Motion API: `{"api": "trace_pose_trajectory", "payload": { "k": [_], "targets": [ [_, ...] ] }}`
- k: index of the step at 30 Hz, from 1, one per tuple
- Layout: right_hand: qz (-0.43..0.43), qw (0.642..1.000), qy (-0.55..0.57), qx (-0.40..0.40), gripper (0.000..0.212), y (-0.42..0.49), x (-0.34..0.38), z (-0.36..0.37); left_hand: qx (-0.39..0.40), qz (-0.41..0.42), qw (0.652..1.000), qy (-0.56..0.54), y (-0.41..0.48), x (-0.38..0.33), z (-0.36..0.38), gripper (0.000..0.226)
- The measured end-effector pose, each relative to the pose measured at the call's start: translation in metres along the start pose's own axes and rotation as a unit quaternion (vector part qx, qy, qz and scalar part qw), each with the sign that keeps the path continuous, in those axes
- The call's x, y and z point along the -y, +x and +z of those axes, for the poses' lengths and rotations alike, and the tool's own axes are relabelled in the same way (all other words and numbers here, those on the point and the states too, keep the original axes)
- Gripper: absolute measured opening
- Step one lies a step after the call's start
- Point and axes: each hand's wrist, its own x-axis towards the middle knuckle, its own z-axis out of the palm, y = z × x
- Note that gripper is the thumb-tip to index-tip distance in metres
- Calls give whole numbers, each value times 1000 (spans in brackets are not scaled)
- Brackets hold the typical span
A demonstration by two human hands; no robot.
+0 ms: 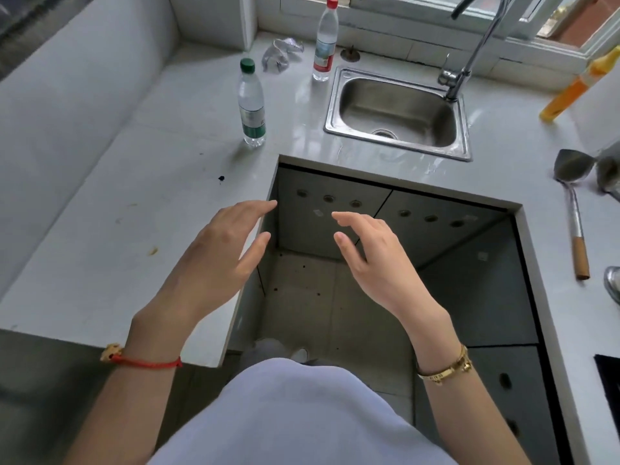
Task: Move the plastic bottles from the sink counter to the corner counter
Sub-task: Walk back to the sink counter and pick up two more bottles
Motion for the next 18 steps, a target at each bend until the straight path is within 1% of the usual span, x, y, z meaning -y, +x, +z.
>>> {"api": "trace_pose_trajectory", "payload": {
  "k": [8,18],
  "targets": [
    [15,1000,0,-1,40,40,-13,-18,12,14,1000,-22,51,-1,1,45],
    [2,1000,13,20,40,131,-40,-25,-1,-20,1000,-17,128,14,10,47]
  ]
}}
